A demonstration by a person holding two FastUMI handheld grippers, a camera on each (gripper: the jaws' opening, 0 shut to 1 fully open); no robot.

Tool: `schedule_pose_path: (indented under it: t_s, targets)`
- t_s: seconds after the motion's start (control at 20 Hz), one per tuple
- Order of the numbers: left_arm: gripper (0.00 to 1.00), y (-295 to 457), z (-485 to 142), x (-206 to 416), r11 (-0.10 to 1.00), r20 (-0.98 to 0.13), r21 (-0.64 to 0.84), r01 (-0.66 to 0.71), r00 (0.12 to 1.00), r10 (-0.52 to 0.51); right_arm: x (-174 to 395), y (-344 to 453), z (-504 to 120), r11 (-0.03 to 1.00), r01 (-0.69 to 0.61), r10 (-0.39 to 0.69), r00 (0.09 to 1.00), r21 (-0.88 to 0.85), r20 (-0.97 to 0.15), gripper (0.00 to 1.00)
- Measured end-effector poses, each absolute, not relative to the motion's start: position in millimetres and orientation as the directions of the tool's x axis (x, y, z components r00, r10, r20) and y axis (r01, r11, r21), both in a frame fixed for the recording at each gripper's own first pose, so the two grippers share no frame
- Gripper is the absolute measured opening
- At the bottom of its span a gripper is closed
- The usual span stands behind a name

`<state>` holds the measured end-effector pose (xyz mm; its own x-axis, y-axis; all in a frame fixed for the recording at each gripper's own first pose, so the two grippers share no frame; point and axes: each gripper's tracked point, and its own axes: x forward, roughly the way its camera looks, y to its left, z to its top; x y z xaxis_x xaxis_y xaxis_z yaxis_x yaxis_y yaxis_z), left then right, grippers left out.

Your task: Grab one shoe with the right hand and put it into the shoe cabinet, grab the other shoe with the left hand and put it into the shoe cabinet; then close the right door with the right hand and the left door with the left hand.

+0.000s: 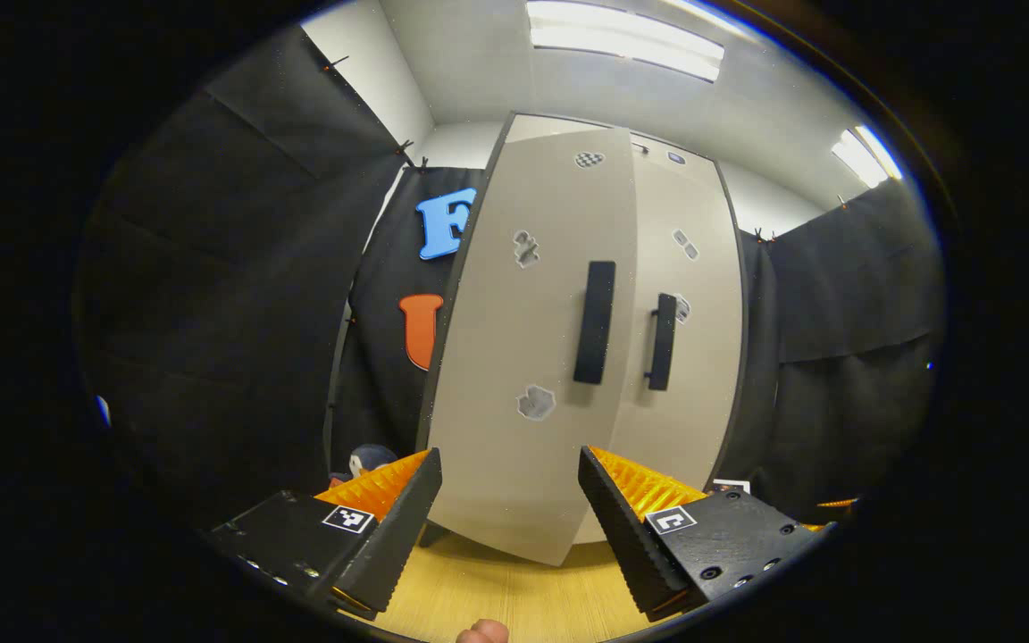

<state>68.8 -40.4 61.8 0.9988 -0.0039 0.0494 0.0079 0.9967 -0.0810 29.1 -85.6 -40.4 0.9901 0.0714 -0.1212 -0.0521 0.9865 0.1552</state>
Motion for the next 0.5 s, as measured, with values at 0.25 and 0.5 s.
schedule_pose_path:
  t_s: [0.25,0.5]
  targets:
    - [0.95,-75,19,53,0.999,0.000,-0.009,0.043,0.999,-0.043,32,-84,-31,0.986,-0.044,0.062,0.992,0.163,-0.108,0.99]
    - [0.95,-92,7,50,0.996,-0.036,-0.031,0.078,0.996,-0.080,32,-90,-34,0.989,-0.025,0.043,0.992,0.147,-0.118,0.98]
